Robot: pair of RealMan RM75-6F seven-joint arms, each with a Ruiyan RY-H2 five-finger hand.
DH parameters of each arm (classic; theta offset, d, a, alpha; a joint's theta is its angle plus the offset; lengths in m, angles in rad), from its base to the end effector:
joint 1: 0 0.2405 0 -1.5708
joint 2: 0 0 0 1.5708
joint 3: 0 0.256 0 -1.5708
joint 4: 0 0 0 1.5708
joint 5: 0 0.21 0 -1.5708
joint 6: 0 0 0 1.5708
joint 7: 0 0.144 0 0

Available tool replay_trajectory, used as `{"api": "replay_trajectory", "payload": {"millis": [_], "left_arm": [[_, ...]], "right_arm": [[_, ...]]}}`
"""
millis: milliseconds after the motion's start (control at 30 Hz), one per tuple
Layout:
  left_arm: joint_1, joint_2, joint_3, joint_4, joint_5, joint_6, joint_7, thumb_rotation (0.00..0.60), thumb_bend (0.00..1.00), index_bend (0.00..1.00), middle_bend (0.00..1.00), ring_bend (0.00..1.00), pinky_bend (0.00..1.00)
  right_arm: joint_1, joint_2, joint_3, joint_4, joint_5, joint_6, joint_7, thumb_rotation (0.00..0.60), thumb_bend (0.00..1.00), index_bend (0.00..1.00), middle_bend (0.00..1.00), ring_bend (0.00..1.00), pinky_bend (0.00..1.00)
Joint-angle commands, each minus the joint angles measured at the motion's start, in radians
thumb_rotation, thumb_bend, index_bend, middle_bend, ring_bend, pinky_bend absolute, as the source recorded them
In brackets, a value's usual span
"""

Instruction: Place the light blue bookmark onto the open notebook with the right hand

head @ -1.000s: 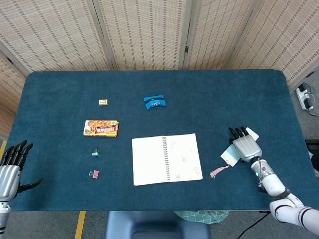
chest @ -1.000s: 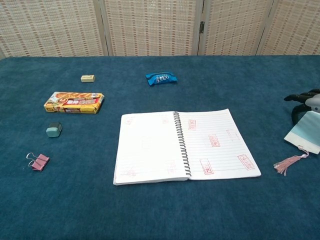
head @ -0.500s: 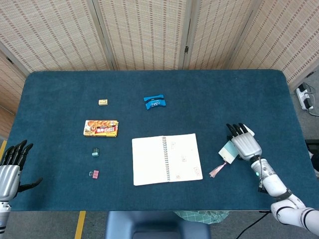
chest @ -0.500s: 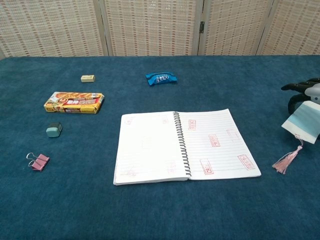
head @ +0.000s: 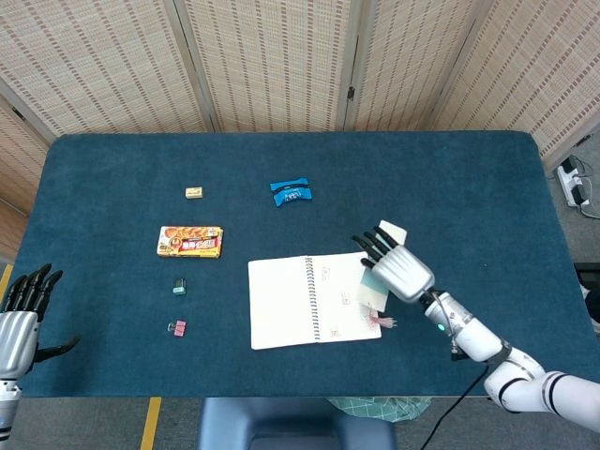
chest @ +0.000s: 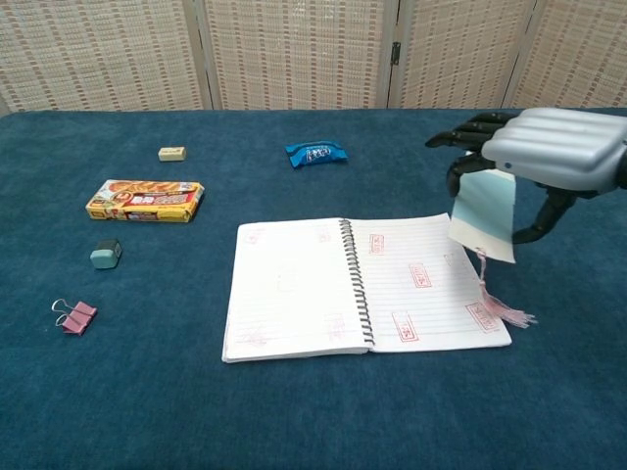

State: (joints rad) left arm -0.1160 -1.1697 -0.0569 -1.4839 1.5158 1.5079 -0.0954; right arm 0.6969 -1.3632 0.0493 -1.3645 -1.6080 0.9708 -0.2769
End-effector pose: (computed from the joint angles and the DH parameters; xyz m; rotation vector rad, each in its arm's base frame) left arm -0.3217 0.1942 0.1585 -1.3828 -0.8690 -0.9722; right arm -0.1927 -0.3343 0.0308 2.1479 -0.3646 0.7674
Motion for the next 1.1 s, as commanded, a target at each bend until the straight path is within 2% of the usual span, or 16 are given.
{"api": "replay_trajectory", "payload": {"millis": [33, 133, 267, 500, 700, 867, 1100], "left_arm": [[-0.001, 0.001, -0.004, 0.006, -0.011, -0.008, -0.010, 0.600, 0.13, 0.00, 0.00, 0.00, 0.01], [-0.006, 0.001, -0.006, 0.012, -0.027, -0.027, -0.012, 0.600, 0.13, 0.00, 0.00, 0.00, 0.01], [-0.005, 0.001, -0.007, 0.013, -0.027, -0.025, -0.012, 0.600, 0.13, 0.00, 0.00, 0.00, 0.01], [-0.008, -0.006, -0.006, 0.014, -0.026, -0.030, 0.007, 0.600, 0.13, 0.00, 0.00, 0.00, 0.01], [-0.017, -0.021, 0.002, 0.020, -0.014, -0.040, 0.048, 0.600, 0.13, 0.00, 0.00, 0.00, 0.01], [-0.022, -0.023, 0.005, 0.024, -0.016, -0.053, 0.037, 0.600, 0.13, 0.00, 0.00, 0.00, 0.01], [-0.024, -0.030, 0.000, 0.027, -0.028, -0.058, 0.047, 0.600, 0.13, 0.00, 0.00, 0.00, 0.01]], "right_arm": [[0.050, 0.014, 0.025, -0.112, -0.015, -0.031, -0.051, 0.600, 0.18, 0.53, 0.06, 0.05, 0.00], [0.077, 0.030, 0.026, -0.185, -0.013, -0.072, -0.060, 0.600, 0.17, 0.53, 0.06, 0.05, 0.00], [0.091, 0.050, -0.002, -0.246, -0.048, -0.089, -0.076, 0.600, 0.17, 0.53, 0.06, 0.05, 0.00], [0.082, 0.096, -0.061, -0.305, -0.155, -0.030, -0.012, 0.600, 0.17, 0.52, 0.06, 0.05, 0.00], [0.090, 0.169, -0.094, -0.336, -0.174, -0.063, -0.012, 0.600, 0.17, 0.52, 0.06, 0.05, 0.00], [0.096, 0.173, -0.127, -0.273, -0.217, -0.068, 0.021, 0.600, 0.17, 0.52, 0.05, 0.06, 0.00], [0.139, 0.096, -0.144, -0.113, -0.303, -0.070, 0.035, 0.600, 0.16, 0.52, 0.05, 0.06, 0.00]]}}
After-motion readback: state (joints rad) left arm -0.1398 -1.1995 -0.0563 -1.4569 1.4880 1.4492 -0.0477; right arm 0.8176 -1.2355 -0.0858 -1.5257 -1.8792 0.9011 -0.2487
